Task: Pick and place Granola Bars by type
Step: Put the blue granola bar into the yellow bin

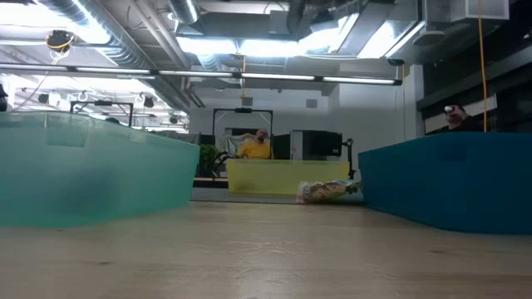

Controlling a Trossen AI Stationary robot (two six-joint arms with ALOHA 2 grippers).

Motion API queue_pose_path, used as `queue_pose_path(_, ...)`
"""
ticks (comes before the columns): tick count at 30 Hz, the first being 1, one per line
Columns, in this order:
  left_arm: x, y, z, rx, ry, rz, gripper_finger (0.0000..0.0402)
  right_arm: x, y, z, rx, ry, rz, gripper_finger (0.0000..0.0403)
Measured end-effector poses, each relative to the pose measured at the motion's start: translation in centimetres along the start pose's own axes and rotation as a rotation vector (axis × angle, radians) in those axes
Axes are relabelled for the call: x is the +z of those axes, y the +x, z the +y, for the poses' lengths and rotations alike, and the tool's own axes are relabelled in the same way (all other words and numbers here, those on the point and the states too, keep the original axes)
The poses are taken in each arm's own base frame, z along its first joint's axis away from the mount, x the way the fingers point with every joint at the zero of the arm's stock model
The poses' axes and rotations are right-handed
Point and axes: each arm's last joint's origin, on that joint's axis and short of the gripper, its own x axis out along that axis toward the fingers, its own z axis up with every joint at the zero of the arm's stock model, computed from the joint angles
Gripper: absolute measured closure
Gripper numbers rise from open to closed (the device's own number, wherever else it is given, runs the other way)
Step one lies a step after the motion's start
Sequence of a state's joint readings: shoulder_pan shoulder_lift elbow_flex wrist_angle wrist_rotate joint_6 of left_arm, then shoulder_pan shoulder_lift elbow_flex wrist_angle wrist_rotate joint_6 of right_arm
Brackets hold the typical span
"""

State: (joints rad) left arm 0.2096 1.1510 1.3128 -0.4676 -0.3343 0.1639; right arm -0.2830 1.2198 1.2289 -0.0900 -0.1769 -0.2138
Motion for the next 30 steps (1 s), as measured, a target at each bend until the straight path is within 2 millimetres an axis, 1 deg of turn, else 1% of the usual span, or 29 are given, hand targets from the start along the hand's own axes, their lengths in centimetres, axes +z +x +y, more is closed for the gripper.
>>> queue_pose_path(7, 0.0, -0.1, 0.0, -0.022, -0.024, -0.003, 0.0331, 0.7, -3.7, 2.1, 0.085, 0.009, 0.089, 0.0327)
queue_pose_path(14, -0.1, 0.2, -0.2, -0.025, -0.020, 0.005, 0.0327, 1.9, -7.7, 4.3, 0.189, 0.031, 0.086, 0.0325)
queue_pose_path(18, -0.1, 0.4, -0.2, -0.028, -0.015, 0.013, 0.0327, 1.8, -9.7, 5.6, 0.267, 0.065, 0.137, 0.0325)
queue_pose_path(23, -0.2, 0.7, -0.4, -0.029, -0.012, 0.021, 0.0327, 0.2, -10.6, 7.5, 0.381, 0.122, 0.342, 0.0325)
queue_pose_path(27, -0.3, 0.9, -0.5, -0.030, -0.010, 0.028, 0.0327, -0.8, -10.6, 8.6, 0.435, 0.149, 0.479, 0.0325)
queue_pose_path(30, -0.4, 1.1, -0.6, -0.044, -0.009, 0.032, 0.0327, -1.4, -10.4, 9.1, 0.443, 0.196, 0.562, 0.0325)
